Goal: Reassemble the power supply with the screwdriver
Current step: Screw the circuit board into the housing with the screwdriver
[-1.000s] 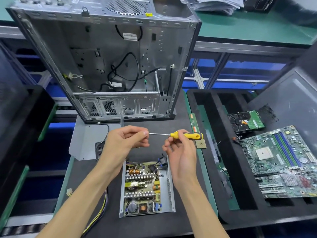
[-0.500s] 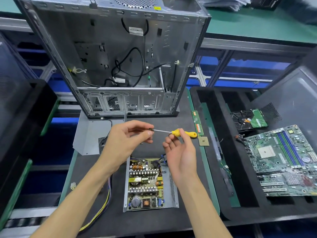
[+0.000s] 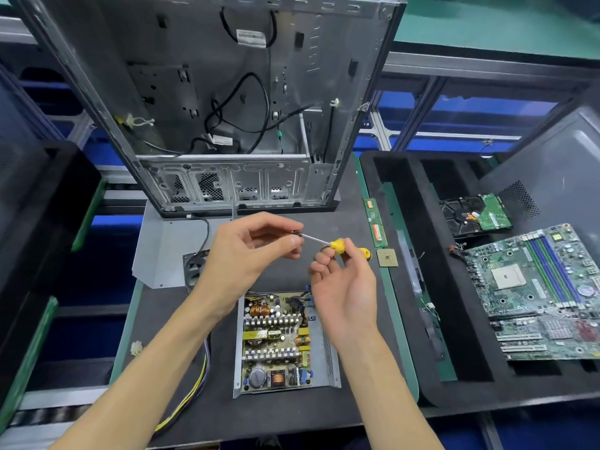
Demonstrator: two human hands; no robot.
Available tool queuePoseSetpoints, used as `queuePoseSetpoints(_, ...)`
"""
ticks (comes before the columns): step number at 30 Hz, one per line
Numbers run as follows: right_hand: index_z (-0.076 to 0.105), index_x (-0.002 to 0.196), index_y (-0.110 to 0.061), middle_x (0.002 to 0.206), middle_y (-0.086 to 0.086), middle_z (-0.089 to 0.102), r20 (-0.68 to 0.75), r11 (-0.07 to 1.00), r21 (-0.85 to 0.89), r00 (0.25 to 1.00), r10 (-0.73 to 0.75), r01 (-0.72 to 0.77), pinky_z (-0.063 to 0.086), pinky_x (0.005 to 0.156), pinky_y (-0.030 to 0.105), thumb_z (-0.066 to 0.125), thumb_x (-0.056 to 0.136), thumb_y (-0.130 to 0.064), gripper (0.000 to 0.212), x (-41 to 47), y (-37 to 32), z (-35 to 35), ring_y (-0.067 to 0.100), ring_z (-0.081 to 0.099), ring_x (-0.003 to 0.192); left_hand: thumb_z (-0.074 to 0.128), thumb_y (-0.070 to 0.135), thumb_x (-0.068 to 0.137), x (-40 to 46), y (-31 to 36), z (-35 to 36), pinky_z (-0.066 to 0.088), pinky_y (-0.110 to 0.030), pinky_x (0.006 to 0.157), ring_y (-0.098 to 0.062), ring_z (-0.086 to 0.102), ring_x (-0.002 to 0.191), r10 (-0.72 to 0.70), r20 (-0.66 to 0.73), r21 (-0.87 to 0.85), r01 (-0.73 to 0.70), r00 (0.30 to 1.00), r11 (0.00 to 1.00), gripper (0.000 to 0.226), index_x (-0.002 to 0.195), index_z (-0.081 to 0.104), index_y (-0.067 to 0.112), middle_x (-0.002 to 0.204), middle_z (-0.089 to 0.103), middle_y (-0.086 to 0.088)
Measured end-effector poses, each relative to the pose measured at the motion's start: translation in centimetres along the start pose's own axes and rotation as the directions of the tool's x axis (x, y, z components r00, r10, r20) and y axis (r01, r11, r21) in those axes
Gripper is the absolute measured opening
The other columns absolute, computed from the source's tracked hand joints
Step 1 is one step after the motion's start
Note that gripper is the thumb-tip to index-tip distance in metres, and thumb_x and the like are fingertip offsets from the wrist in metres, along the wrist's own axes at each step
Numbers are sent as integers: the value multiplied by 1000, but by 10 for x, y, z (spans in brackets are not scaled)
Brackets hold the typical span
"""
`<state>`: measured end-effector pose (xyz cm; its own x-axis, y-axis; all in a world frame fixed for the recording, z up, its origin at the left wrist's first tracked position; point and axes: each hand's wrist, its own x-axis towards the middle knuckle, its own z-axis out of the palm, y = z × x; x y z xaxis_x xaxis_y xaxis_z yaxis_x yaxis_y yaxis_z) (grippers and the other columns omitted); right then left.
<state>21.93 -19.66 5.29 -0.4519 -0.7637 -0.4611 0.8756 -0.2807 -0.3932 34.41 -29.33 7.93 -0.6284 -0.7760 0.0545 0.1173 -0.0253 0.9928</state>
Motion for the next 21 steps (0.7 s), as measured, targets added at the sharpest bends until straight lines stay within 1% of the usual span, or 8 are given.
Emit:
queuePoseSetpoints(6,62,81,-11,71,3,53,30,998,-2,998,-57,57,48,54,26,56,100,-19,22,5,-11,0,15,52,59,78,9,83,5,-5,-4,61,-34,83,-29,74,90,-34,68,57,30,997,998,45,125,67,23,97,76,-8)
queuePoseSetpoints(8,60,90,-12,70,3,52,41,975,-155,987,-155,160,47,53,26,56,100,-19,13,10,-20,0,15,52,59,77,11,86,7,-14,-14,58,-29,85,-15,71,91,-47,60,362,22,997,932,40,121,67,28,98,75,4)
queuePoseSetpoints(9,59,93,-12,69,3,52,65,931,-282,973,-223,232,46,53,26,58,98,-18,8,13,-25,0,16,52,59,76,14,88,7,-21,-20,56,-28,87,-8,68,93,-56,78,582,0,995,813,35,118,68,30,99,72,11)
queuePoseSetpoints(11,59,96,-15,69,0,57,205,710,-579,914,-349,401,47,54,26,58,95,-20,6,17,-35,-3,17,55,61,72,21,91,4,-30,-25,53,-33,92,-5,63,100,-94,129,827,-55,987,559,27,116,69,30,106,67,15)
queuePoseSetpoints(13,61,97,-27,75,-4,61,410,334,-786,844,-346,520,50,58,28,58,95,-26,4,20,-43,-6,17,59,66,66,19,93,-1,-39,-27,51,-32,91,-6,62,100,-116,142,858,-64,983,510,23,113,70,29,107,67,15)
queuePoseSetpoints(15,61,94,-36,83,-5,63,547,-32,-831,806,-225,555,51,65,34,56,96,-34,5,24,-47,-10,18,60,71,62,12,92,-6,-47,-28,45,-29,87,-8,63,96,-75,154,863,-97,985,495,24,108,72,27,103,70,14)
queuePoseSetpoints(16,60,94,-36,83,-6,63,562,-145,-827,812,-157,544,50,67,34,55,96,-37,6,26,-48,-11,16,59,73,60,9,92,-8,-51,-28,42,-29,86,-10,64,95,-60,161,869,-112,985,483,26,106,73,26,102,70,13)
queuePoseSetpoints(21,59,96,-30,88,0,59,531,-360,-781,846,45,510,49,75,40,48,97,-49,22,33,-45,-13,18,53,83,57,0,89,-14,-62,-26,34,-27,87,-15,64,97,-54,193,858,-142,980,494,29,104,73,19,100,71,8)
